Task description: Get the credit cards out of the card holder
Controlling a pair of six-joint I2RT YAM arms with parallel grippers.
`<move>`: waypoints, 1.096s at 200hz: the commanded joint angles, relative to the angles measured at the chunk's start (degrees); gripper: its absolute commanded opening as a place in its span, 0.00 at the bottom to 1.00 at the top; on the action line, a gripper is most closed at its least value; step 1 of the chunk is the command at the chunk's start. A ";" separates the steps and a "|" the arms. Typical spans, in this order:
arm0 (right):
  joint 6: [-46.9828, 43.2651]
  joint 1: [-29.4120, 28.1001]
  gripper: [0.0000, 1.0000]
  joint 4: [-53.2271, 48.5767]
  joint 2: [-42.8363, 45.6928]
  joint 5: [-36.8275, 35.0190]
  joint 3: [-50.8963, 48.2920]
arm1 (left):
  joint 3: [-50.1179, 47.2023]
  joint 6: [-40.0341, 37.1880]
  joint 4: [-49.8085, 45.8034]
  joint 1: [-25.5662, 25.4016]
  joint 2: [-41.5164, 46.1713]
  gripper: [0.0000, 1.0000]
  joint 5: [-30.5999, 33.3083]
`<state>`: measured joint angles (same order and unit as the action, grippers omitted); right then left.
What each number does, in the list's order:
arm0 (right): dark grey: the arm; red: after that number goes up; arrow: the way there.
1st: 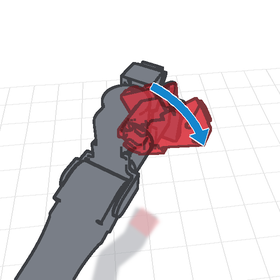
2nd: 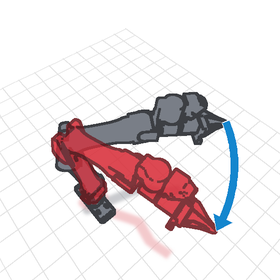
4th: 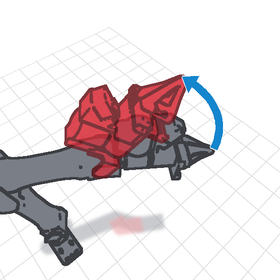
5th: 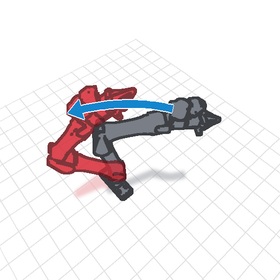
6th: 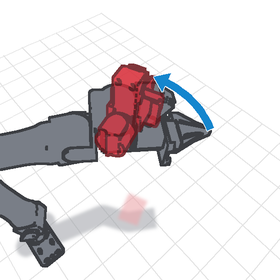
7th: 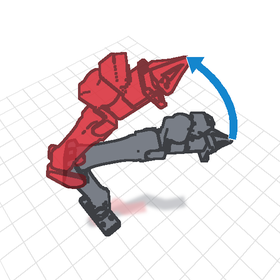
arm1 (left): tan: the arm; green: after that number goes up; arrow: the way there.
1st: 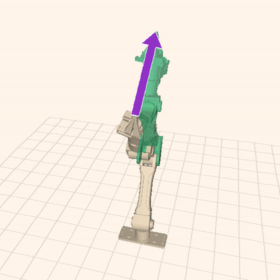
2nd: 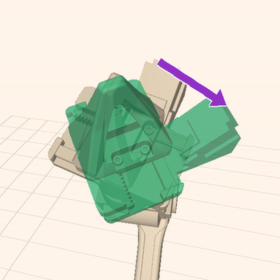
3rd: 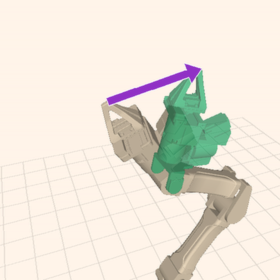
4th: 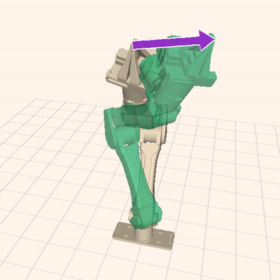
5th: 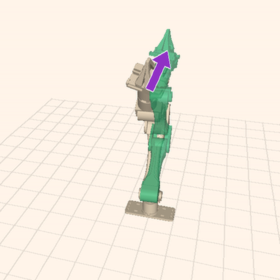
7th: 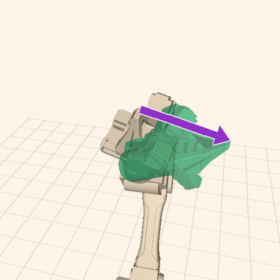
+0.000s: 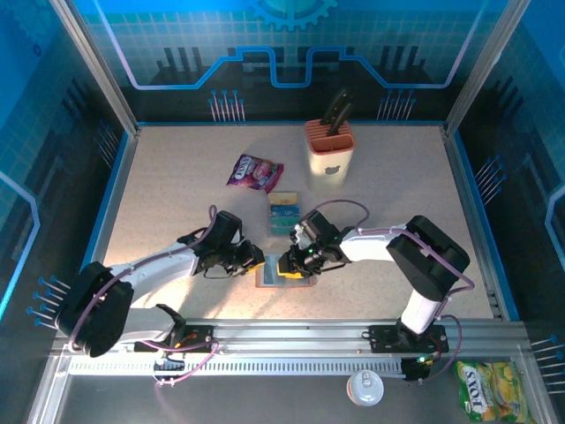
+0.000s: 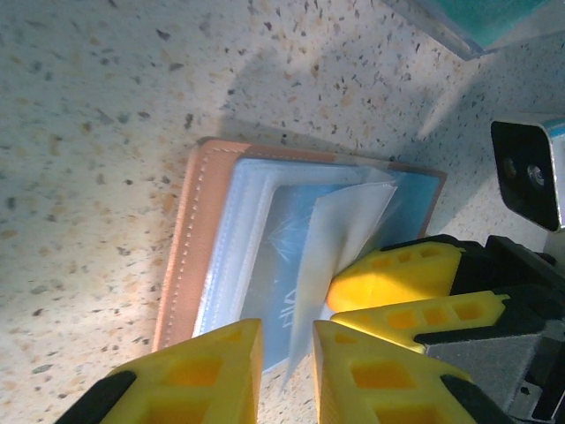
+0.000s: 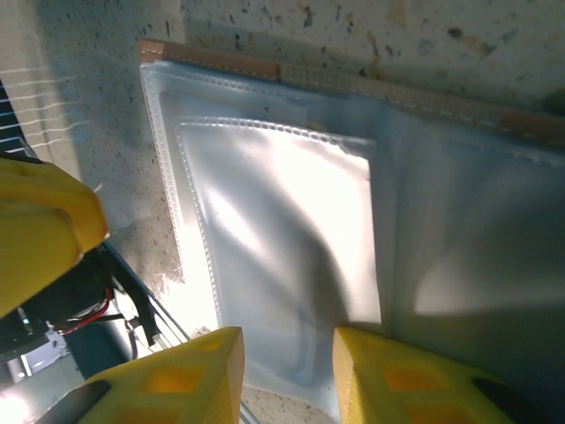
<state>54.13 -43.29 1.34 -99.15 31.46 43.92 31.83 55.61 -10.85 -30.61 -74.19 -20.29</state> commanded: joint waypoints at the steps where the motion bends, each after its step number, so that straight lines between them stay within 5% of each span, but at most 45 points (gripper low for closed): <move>1: 2.21 0.60 0.33 3.33 -0.71 1.03 -1.79 | 1.48 1.88 2.39 -1.22 -2.77 0.23 -2.23; 141: 3.59 0.39 0.33 6.25 -1.55 2.81 -2.40 | 4.55 1.91 4.82 -4.07 -10.62 0.23 -3.65; 219: 0.09 1.69 0.35 -1.68 10.74 -2.62 -1.87 | 7.61 0.82 4.95 -4.02 -11.30 0.22 -3.82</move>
<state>56.88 -42.68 3.49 -93.03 30.35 41.21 36.82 57.04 -6.96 -34.26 -84.07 -22.87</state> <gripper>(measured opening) 0.353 0.217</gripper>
